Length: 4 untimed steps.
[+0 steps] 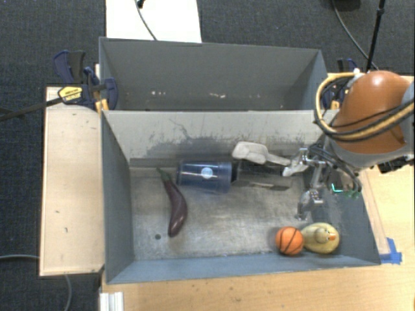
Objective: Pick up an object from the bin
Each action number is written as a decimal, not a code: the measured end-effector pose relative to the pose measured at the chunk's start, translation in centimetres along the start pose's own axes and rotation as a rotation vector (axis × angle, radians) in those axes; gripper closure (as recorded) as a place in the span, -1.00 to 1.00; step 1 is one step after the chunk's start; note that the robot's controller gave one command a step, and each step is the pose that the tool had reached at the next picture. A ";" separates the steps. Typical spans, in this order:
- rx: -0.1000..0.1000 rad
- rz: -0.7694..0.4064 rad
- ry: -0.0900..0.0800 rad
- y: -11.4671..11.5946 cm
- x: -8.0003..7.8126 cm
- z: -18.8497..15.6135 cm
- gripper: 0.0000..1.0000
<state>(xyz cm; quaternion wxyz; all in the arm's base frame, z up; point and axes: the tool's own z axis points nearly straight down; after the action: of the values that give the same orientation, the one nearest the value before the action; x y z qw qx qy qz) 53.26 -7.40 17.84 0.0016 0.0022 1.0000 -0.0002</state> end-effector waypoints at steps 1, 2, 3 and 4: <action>0.001 -0.082 -0.008 -0.5 1.0 1.8 -1.00; 0.000 -0.370 0.000 -1.3 2.5 5.5 -1.00; -0.018 -0.616 -0.001 -2.3 4.4 8.3 -1.00; 0.005 -0.503 -0.013 3.1 4.3 10.3 1.00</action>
Offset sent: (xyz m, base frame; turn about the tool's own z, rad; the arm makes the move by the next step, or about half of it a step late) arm -0.0380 -0.0195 -0.0867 -0.5439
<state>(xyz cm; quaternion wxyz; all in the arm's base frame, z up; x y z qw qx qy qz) 48.99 -4.24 7.55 0.0081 -0.2467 0.9691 -0.0032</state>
